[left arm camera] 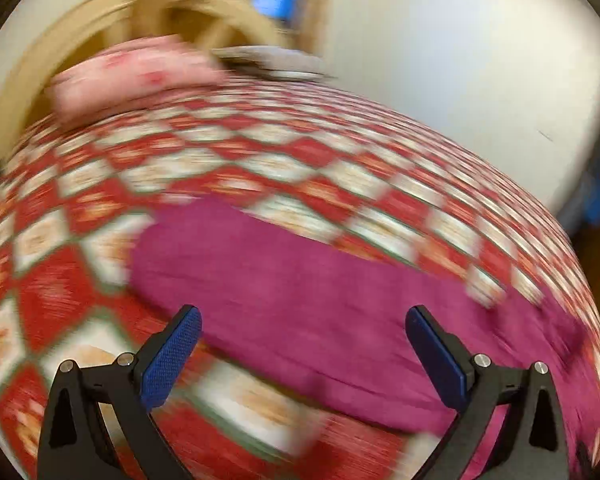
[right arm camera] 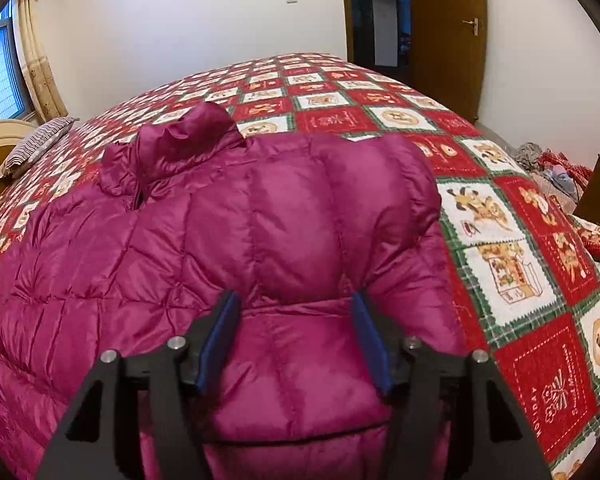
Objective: Fold large clothes
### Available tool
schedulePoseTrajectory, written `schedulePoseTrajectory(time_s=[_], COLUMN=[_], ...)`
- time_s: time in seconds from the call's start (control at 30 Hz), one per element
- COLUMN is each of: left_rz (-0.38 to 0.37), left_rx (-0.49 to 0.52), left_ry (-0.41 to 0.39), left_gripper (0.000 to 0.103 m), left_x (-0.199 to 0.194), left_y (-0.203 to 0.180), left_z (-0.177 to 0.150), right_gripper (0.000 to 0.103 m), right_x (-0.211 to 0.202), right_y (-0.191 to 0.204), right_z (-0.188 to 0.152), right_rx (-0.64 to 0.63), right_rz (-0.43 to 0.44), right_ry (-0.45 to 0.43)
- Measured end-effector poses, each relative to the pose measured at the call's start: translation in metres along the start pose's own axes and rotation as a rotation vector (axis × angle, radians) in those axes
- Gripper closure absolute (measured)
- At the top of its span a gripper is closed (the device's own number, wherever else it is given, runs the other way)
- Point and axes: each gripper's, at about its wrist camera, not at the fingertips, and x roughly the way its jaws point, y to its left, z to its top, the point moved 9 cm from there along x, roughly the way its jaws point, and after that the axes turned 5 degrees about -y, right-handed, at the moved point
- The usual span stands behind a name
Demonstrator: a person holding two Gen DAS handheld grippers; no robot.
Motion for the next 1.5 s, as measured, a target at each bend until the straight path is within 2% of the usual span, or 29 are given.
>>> schedulePoseTrajectory(time_s=[0.1, 0.2, 0.23, 0.3, 0.37, 0.43, 0.5, 0.53, 0.57, 0.6, 0.63, 0.67, 0.73, 0.77, 0.9, 0.97, 1.1, 1.17, 1.3, 1.4, 1.5], left_rz=[0.115, 0.122, 0.116, 0.129, 0.113, 0.147, 0.171, 0.184, 0.196, 0.198, 0.176, 0.139, 0.066, 0.053, -0.027, -0.090, -0.274, -0.379, -0.582, -0.687, -0.776], left_rx=[-0.163, -0.314, -0.327, -0.281, -0.197, -0.154, -0.127, -0.112, -0.098, -0.076, -0.074, -0.081, -0.100, -0.096, 0.003, 0.061, 0.231, 0.318, 0.460, 0.565, 0.652], left_ry=[0.035, 0.147, 0.150, 0.117, 0.135, 0.156, 0.136, 0.125, 0.116, 0.104, 0.098, 0.094, 0.078, 0.061, -0.063, -0.125, -0.262, -0.305, -0.325, -0.332, -0.303], left_gripper=[0.001, 0.001, 0.001, 0.001, 0.001, 0.002, 0.006, 0.018, 0.045, 0.058, 0.074, 0.084, 0.086, 0.087, 0.087, 0.087, 0.087, 0.087, 0.087, 0.087, 0.087], left_x=[0.029, 0.057, 0.059, 0.058, 0.062, 0.067, 0.064, 0.063, 0.062, 0.061, 0.061, 0.063, 0.059, 0.056, 0.016, -0.008, -0.074, -0.109, -0.161, -0.188, -0.202], left_y=[0.066, 0.097, 0.100, 0.093, 0.077, 0.074, 0.073, 0.074, 0.074, 0.074, 0.074, 0.071, 0.061, 0.056, 0.005, -0.028, -0.123, -0.170, -0.250, -0.295, -0.333], left_z=[0.012, 0.001, 0.000, 0.005, 0.000, -0.006, -0.008, -0.008, -0.008, -0.006, -0.003, 0.000, 0.008, 0.012, 0.038, 0.048, 0.057, 0.046, 0.003, -0.039, -0.091], right_gripper=[0.040, 0.039, 0.039, 0.039, 0.038, 0.038, 0.037, 0.037, 0.037, 0.037, 0.037, 0.037, 0.037, 0.037, 0.037, 0.037, 0.037, 0.037, 0.037, 0.037, 0.037], right_x=[0.007, 0.008, 0.008, 0.008, 0.008, 0.008, 0.008, 0.008, 0.008, 0.008, 0.008, 0.008, 0.008, 0.008, 0.007, 0.007, 0.007, 0.006, 0.005, 0.005, 0.004], right_y=[0.004, 0.006, 0.007, 0.007, 0.008, 0.008, 0.008, 0.008, 0.009, 0.009, 0.009, 0.009, 0.008, 0.008, 0.006, 0.006, 0.005, 0.005, 0.003, 0.004, 0.003], right_z=[0.002, 0.001, 0.000, 0.000, 0.000, 0.000, 0.000, 0.000, 0.000, 0.000, 0.000, 0.000, 0.001, 0.001, 0.001, 0.001, 0.001, 0.001, 0.001, 0.001, 0.001], right_rx=[0.004, 0.002, 0.000, -0.005, -0.008, -0.007, -0.006, -0.006, -0.005, -0.004, -0.003, -0.001, 0.004, 0.008, 0.023, 0.028, 0.040, 0.047, 0.063, 0.068, 0.082], right_rz=[0.008, 0.009, 0.008, 0.004, 0.003, 0.004, 0.005, 0.006, 0.008, 0.009, 0.011, 0.013, 0.019, 0.022, 0.036, 0.040, 0.052, 0.060, 0.075, 0.080, 0.093], right_ry=[0.000, 0.001, 0.001, 0.002, 0.002, 0.002, 0.001, 0.000, 0.000, -0.001, -0.001, -0.002, -0.004, -0.005, -0.011, -0.013, -0.016, -0.019, -0.024, -0.026, -0.031])
